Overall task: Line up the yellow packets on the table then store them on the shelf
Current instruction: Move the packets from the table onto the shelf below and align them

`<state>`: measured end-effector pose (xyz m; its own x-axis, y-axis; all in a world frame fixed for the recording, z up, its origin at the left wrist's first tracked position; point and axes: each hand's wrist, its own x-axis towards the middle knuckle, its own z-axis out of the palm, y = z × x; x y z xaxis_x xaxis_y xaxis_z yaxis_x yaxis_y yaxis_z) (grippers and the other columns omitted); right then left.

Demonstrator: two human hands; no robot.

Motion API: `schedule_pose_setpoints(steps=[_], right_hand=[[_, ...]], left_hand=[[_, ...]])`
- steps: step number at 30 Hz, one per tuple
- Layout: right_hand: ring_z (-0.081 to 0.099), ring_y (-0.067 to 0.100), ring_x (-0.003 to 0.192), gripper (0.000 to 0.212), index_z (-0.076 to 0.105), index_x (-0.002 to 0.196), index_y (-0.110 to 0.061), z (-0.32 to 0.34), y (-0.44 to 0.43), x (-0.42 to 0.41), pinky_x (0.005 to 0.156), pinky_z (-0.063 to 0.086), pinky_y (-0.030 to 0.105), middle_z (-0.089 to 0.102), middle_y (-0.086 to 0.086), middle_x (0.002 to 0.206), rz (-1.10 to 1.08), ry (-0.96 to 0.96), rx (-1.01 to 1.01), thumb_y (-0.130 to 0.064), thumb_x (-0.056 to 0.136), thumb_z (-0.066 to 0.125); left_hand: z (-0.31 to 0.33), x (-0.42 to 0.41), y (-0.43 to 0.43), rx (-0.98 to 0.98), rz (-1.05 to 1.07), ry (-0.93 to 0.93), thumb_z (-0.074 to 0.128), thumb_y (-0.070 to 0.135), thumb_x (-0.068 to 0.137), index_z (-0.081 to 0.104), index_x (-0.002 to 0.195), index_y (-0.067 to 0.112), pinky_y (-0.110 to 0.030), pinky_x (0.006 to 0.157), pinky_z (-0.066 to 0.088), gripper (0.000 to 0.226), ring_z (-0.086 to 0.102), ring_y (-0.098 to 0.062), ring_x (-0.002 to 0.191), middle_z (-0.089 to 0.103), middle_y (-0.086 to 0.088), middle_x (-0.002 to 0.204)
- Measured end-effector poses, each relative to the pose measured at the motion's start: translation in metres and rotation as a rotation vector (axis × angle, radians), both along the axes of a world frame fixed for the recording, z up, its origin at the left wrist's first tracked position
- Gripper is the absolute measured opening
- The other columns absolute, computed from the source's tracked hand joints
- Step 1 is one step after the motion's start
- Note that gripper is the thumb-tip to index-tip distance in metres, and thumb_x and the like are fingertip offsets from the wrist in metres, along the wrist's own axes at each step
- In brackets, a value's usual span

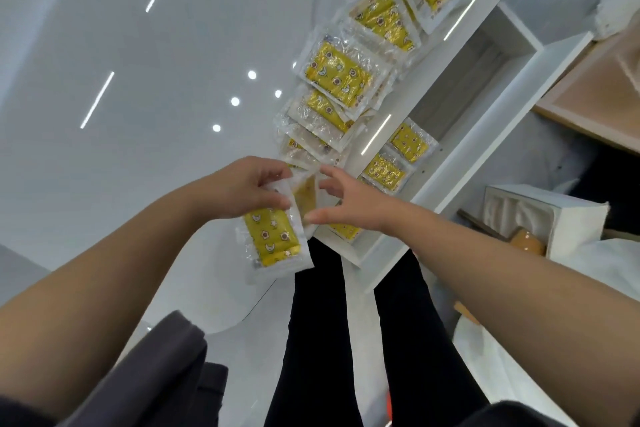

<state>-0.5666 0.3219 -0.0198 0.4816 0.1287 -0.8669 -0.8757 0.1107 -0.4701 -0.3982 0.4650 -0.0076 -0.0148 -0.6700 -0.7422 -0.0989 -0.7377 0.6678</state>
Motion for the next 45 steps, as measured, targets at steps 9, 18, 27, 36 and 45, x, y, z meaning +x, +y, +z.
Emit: schedule_pose_setpoints(steps=[9,18,27,36,45], right_hand=[[0.069,0.017,0.101,0.028,0.065,0.109,-0.021,-0.009,-0.029,-0.009,0.088,0.055,0.036,0.074,-0.002,0.104,-0.232,0.048,0.237,-0.027,0.083,0.073],[0.069,0.004,0.077,0.027,0.066,0.105,-0.017,-0.005,-0.047,-0.014,0.063,0.050,0.017,0.072,-0.006,0.088,-0.335,0.004,0.054,-0.017,0.080,0.077],[0.066,0.026,0.108,0.033,0.059,0.123,-0.013,-0.015,-0.108,-0.031,0.093,0.053,0.041,0.068,0.005,0.120,-0.504,0.103,0.082,-0.021,0.091,0.064],[0.068,0.025,0.104,0.027,0.060,0.114,-0.025,-0.018,-0.126,-0.049,0.089,0.055,0.041,0.070,0.003,0.117,-0.586,0.091,0.030,-0.017,0.089,0.066],[0.067,0.025,0.107,0.027,0.061,0.114,-0.023,-0.017,-0.125,-0.053,0.091,0.054,0.040,0.070,0.003,0.116,-0.685,0.111,0.073,-0.013,0.089,0.066]], left_hand=[[-0.017,-0.016,-0.051,-0.007,-0.019,-0.326,0.074,0.033,0.081,0.058,0.074,0.014,-0.027,0.057,0.040,0.026,0.050,-0.008,0.062,0.056,0.004,0.071],[-0.016,-0.037,-0.100,0.088,0.319,-0.445,0.044,0.050,0.097,0.057,0.077,0.006,-0.029,0.062,0.042,0.050,0.055,-0.018,0.070,0.060,-0.005,0.075],[-0.033,-0.007,-0.154,0.468,0.970,-0.226,0.075,0.057,0.069,0.030,0.134,0.011,-0.032,0.067,0.056,0.092,0.064,-0.020,0.083,0.055,-0.007,0.114],[-0.042,-0.011,-0.164,0.485,1.092,-0.122,0.084,0.034,0.070,0.051,0.108,0.008,-0.028,0.064,0.057,0.057,0.058,-0.014,0.054,0.058,-0.003,0.072],[-0.038,-0.024,-0.119,0.242,1.315,0.151,0.071,0.004,0.083,0.062,0.111,0.010,-0.030,0.068,0.058,0.030,0.071,-0.020,0.084,0.071,-0.005,0.098]])
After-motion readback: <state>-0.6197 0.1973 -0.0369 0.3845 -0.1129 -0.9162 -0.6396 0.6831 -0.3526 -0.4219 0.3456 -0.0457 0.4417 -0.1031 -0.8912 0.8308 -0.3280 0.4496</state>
